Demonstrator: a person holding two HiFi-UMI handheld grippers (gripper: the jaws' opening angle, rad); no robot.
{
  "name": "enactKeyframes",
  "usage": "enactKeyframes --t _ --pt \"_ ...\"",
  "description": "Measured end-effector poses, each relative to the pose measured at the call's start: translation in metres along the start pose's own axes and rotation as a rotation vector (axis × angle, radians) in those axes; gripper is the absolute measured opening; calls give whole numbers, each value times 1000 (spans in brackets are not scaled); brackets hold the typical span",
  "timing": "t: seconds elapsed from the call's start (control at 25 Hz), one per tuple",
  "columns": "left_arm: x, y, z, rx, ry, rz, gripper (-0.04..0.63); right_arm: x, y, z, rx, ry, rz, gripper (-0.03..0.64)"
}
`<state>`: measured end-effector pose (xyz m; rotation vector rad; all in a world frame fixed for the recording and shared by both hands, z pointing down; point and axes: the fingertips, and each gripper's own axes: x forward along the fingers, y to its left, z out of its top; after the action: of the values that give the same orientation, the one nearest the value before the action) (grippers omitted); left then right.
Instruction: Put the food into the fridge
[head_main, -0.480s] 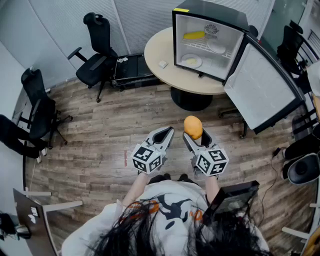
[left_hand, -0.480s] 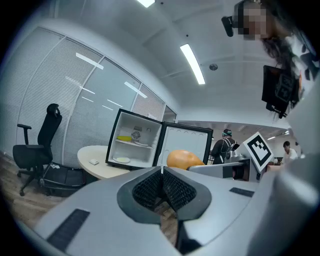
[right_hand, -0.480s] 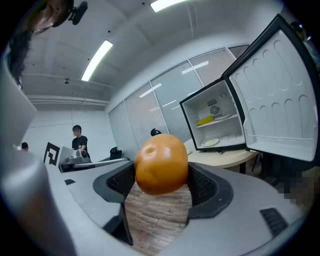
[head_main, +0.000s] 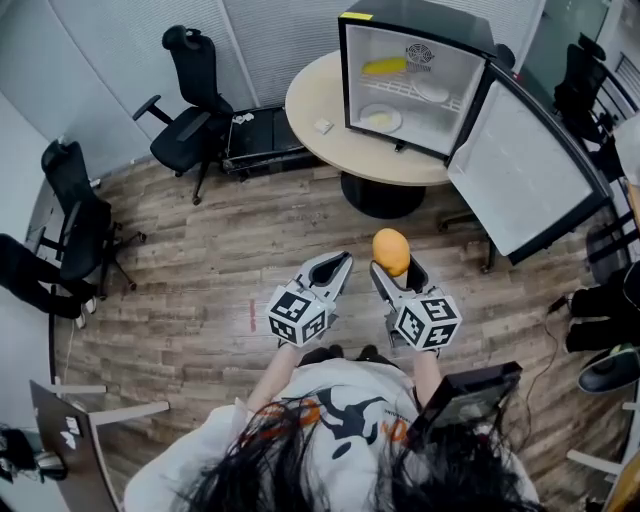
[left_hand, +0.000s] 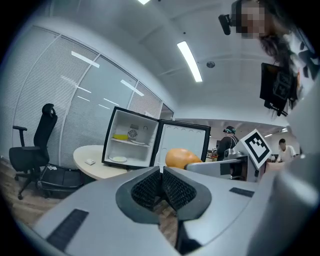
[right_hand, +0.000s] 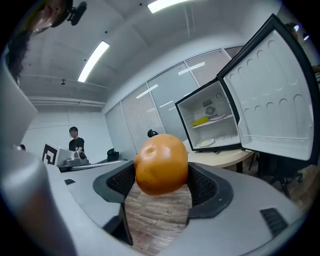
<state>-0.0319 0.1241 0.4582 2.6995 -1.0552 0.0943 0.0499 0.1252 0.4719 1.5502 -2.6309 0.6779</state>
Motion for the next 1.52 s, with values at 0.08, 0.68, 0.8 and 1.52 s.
enactKeyframes --t 0.08,0.68,0.8,1.52 --pt "2 -2 0 1 0 -1 20 -1 -2 2 7 -3 4 336" --pt "53 -17 0 23 3 3 20 -2 -49 7 30 23 34 336" --pt "65 -19 -2 24 6 8 20 -1 -60 8 28 32 41 336" --pt "117 32 1 29 35 4 20 61 -100 23 60 38 35 336"
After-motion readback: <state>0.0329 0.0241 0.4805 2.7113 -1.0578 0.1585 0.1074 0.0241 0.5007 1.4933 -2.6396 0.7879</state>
